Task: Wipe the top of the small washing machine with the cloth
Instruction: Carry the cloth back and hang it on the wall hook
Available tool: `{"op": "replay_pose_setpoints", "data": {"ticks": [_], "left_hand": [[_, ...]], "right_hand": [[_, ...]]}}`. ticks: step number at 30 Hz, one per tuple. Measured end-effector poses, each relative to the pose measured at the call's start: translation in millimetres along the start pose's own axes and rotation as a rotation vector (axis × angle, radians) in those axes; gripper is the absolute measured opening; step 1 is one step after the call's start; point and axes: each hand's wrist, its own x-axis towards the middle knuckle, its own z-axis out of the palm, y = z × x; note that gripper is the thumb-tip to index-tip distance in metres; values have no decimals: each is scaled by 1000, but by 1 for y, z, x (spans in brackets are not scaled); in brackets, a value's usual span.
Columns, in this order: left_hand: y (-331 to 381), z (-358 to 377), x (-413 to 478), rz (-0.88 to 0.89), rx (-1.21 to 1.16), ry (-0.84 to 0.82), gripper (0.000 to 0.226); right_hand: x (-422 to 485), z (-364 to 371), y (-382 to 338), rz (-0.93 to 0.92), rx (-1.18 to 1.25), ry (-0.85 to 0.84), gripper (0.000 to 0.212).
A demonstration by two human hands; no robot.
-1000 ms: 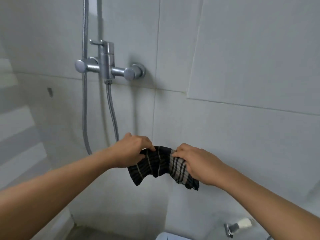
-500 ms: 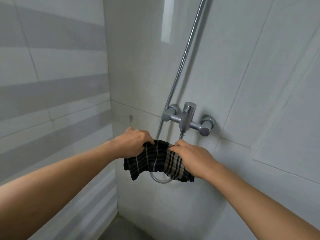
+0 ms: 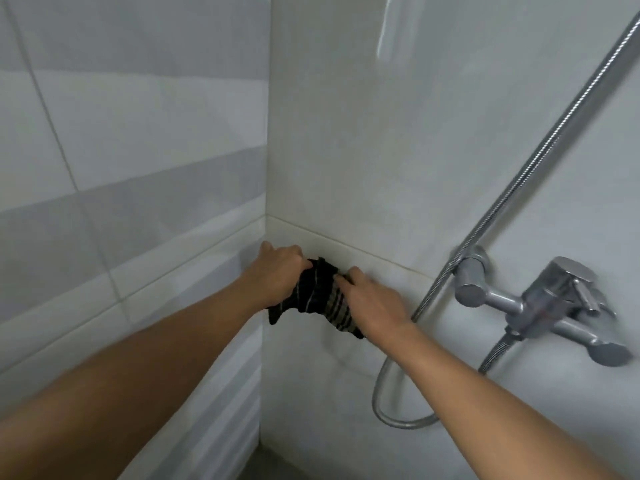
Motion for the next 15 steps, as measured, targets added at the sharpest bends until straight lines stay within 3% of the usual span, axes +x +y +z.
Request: {"op": "replay_pose_setpoints", "data": {"ticks": [6, 9, 12, 15], "left_hand": [[-23, 40, 29, -26, -124, 34, 25], [-25, 61, 30, -31, -237, 25, 30], [-24, 73, 26, -59, -432, -27, 33], [-20, 81, 23, -60, -463, -66, 33]], "right_hand": [[37, 31, -6, 24, -197, 54, 80], [45, 53, -7, 28, -176, 104, 74], [40, 59, -16, 98, -72, 13, 73], [36, 74, -23, 179, 47, -27, 74]]}}
